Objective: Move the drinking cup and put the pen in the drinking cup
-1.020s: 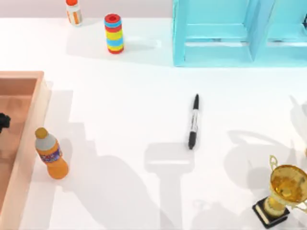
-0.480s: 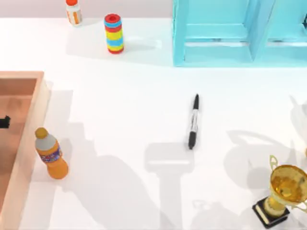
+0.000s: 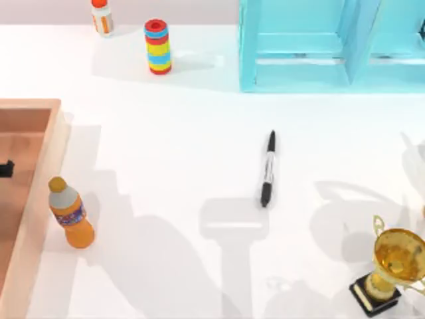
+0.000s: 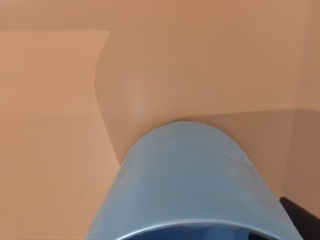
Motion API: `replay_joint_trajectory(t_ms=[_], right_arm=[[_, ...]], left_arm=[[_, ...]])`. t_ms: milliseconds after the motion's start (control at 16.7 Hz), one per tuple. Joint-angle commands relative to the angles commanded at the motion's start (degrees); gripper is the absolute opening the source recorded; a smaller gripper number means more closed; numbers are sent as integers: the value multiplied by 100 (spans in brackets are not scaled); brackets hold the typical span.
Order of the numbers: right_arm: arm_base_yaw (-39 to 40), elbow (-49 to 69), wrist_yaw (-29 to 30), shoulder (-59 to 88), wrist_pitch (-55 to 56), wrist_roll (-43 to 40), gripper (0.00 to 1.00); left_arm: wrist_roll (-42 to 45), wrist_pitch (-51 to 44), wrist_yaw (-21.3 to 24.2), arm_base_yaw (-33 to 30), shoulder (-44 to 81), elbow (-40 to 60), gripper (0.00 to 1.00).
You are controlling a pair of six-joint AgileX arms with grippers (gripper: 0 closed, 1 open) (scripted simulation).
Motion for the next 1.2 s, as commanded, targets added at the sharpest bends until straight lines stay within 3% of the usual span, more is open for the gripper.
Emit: replay_joint_trajectory(t_ms=[360,900,1200], right_arm=[[0,0,0,0,0,0,100],[0,0,0,0,0,0,100],[0,0,0,0,0,0,100]], left_arm=[[-887,-472,-59,-261,-55,1093,0],[-2565,-3151,-18,-2469,-417,2750,0],[-2679,-3361,-12,-2684,-489,2854,0]])
